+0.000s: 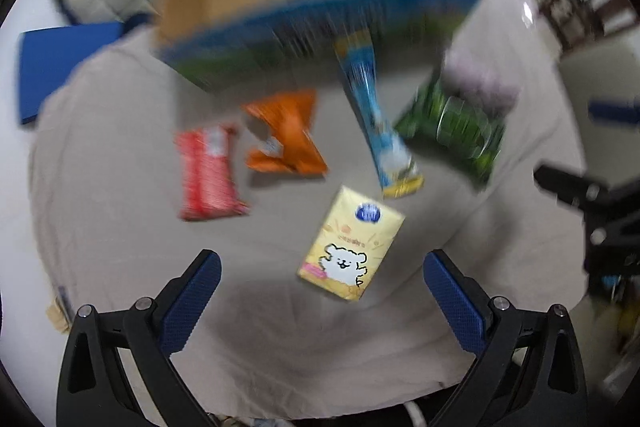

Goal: Organize soft objects
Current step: 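Grasp the yellow tissue pack with left gripper while right gripper grasps green wipes, then carry both packs into the box and open both grippers to release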

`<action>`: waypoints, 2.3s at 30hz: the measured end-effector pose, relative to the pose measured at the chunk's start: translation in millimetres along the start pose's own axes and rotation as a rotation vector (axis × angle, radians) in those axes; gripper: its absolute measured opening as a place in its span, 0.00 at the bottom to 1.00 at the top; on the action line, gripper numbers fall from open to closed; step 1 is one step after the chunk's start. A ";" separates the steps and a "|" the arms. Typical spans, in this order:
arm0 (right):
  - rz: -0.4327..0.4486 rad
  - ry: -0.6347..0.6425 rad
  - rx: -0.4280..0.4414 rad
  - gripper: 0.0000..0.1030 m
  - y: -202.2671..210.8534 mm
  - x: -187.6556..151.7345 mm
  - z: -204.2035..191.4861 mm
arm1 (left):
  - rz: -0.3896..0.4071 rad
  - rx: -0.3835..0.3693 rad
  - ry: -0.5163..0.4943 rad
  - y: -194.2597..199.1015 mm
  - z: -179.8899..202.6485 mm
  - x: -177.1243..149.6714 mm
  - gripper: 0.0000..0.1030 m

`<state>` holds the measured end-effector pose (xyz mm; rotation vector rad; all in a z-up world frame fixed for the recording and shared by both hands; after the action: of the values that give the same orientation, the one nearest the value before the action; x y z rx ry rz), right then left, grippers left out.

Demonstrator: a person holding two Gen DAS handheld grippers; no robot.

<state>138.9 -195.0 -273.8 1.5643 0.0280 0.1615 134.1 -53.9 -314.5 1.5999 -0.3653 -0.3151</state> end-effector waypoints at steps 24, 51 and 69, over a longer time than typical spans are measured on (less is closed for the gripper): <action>-0.305 -0.243 0.155 0.47 -169.9 10.1 2.5 | -0.146 -0.133 0.375 -102.7 -13.0 -39.1 0.69; -0.022 -0.219 0.275 0.38 0.7 -36.3 20.3 | 0.219 -0.178 0.414 162.3 -2.8 -27.3 0.66; 0.096 -0.280 0.181 0.37 36.6 154.8 53.7 | 0.157 -0.332 0.397 81.3 -113.9 192.2 0.65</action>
<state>295.4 -229.8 -223.8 1.7577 -0.2591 0.0143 352.6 -34.7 -222.8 1.2615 -0.1214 0.0645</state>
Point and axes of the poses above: each gripper's, at about its wrist camera, not at the fingertips, and y roughly against the way its jaws point, z to its right, x to its top, the point moved 1 cm from there along -y, roughly the way its jaws point, and after that the axes turned 5 degrees about -y, right-handed, at the moved point
